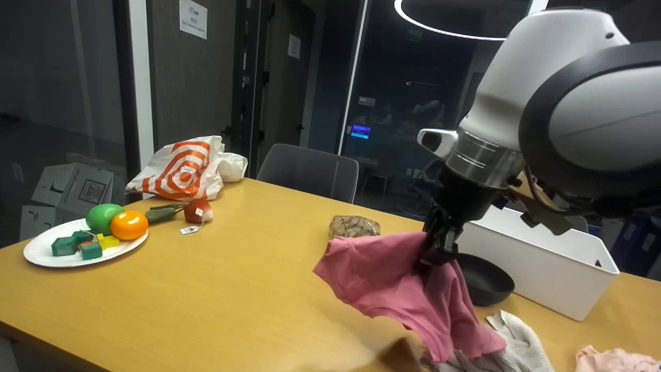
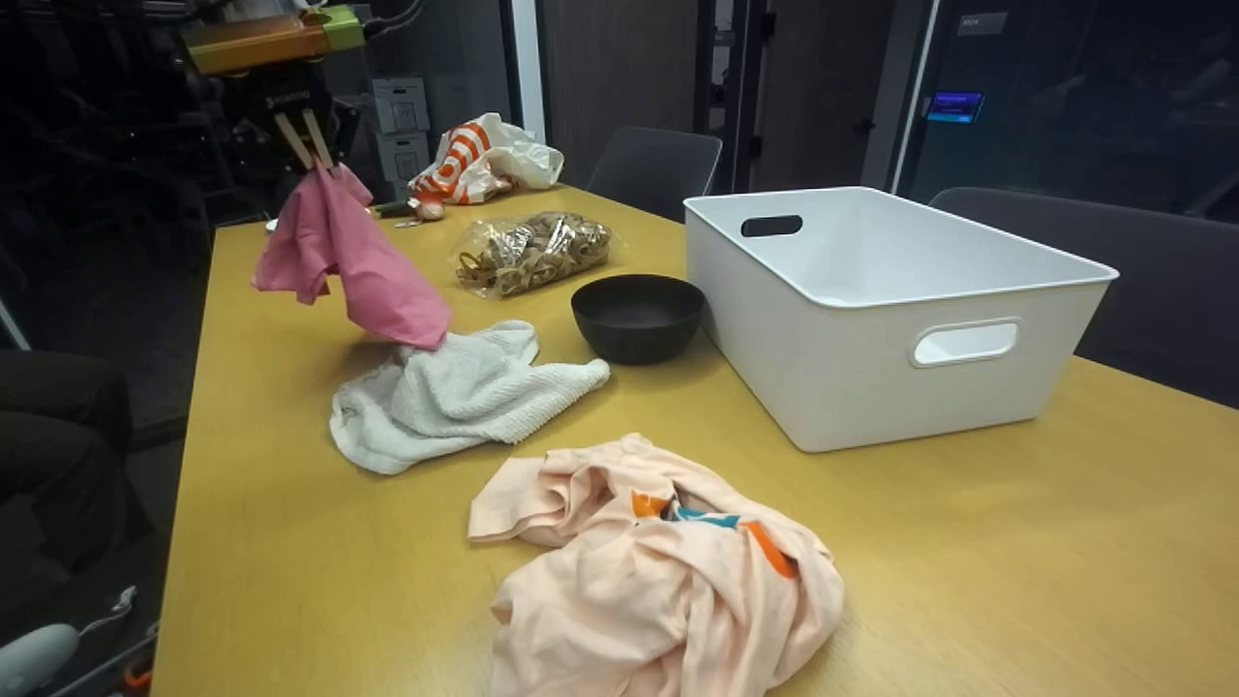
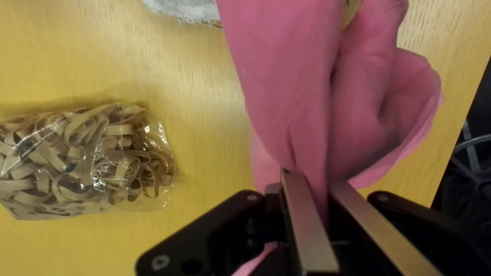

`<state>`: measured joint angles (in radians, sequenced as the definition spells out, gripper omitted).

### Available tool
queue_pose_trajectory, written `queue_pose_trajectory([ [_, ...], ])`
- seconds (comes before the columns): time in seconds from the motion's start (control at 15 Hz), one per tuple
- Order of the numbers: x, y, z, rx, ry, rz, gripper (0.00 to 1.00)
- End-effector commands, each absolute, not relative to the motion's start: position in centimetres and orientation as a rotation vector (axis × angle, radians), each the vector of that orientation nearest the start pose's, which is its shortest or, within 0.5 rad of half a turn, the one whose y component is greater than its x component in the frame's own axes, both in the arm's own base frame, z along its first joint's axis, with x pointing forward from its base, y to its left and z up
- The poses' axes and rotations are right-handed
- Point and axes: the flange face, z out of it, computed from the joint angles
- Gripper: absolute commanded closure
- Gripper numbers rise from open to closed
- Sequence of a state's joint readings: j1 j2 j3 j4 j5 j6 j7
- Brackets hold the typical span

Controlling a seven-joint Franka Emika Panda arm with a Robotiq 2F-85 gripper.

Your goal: Separate the shirts on the table

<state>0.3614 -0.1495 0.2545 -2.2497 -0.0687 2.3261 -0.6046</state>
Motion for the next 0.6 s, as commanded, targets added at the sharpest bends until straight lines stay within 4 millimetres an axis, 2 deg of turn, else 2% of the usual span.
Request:
queue_pose_trajectory([
  [0.0,42.5,33.0,43.5,-2.527,-1.969,-0.389,0.98],
  [0.13,42.4,34.0,42.8,-2.504,-1.986,-0.405,0.97],
  [0.2,42.6,34.3,42.6,-2.507,-1.986,-0.413,0.94],
  [0.27,42.7,34.4,42.4,-2.512,-1.982,-0.416,0.68],
  [0.4,43.2,34.3,42.2,-2.519,-1.985,-0.418,0.61],
  [0.53,43.7,33.9,42.3,-2.536,-1.974,-0.416,0.45],
])
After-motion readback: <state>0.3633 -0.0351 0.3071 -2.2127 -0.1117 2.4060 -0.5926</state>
